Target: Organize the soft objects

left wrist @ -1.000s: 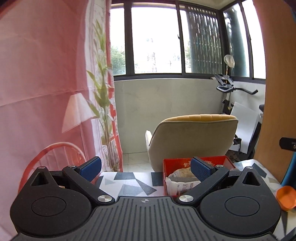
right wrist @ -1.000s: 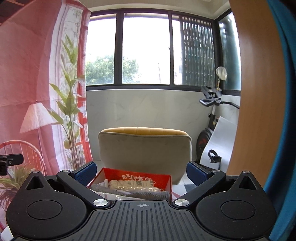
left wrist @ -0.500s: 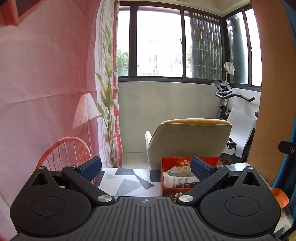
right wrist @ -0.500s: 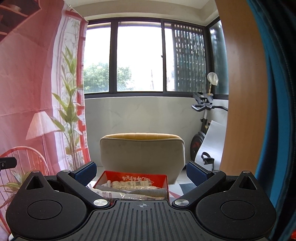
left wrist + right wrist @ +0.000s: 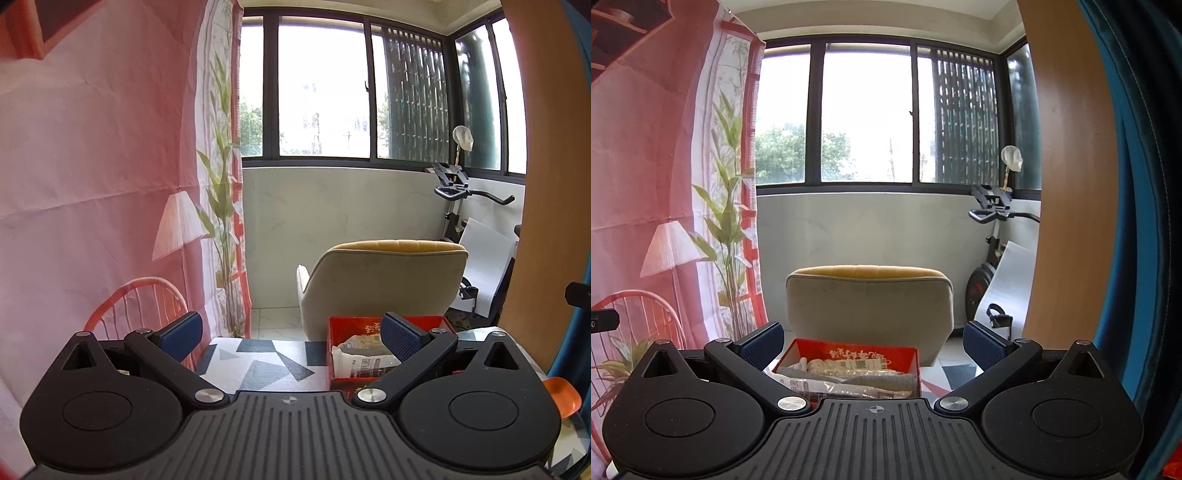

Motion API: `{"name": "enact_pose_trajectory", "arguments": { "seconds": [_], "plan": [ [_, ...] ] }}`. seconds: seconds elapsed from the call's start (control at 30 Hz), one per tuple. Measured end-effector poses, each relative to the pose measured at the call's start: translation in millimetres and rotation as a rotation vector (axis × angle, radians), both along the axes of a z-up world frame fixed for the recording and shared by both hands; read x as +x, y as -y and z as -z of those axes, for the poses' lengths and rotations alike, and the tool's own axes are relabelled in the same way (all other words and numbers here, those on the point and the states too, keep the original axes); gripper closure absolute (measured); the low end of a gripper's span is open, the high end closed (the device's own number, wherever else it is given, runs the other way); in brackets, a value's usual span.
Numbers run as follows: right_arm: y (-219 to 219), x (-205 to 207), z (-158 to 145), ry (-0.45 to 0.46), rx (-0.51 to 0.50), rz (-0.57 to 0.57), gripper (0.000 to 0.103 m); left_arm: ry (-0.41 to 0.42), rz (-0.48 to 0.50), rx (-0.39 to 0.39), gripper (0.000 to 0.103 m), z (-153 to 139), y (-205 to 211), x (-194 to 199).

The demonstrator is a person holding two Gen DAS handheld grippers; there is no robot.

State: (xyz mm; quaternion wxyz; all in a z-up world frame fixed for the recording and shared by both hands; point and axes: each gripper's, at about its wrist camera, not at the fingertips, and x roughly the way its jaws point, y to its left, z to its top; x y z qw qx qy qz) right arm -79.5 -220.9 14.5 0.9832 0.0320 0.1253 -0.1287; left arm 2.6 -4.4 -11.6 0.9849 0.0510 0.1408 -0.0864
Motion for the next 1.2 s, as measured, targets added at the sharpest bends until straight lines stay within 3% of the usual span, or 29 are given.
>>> {"name": "enact_pose_trajectory", "arguments": {
  "seconds": [1.2],
  "plan": [
    [2.2, 5.8, 7.0, -0.019, 0.021, 0.025, 0.0, -0.031, -0.006, 0.0, 0.0, 0.5, 1.6, 4.3]
  ]
}}
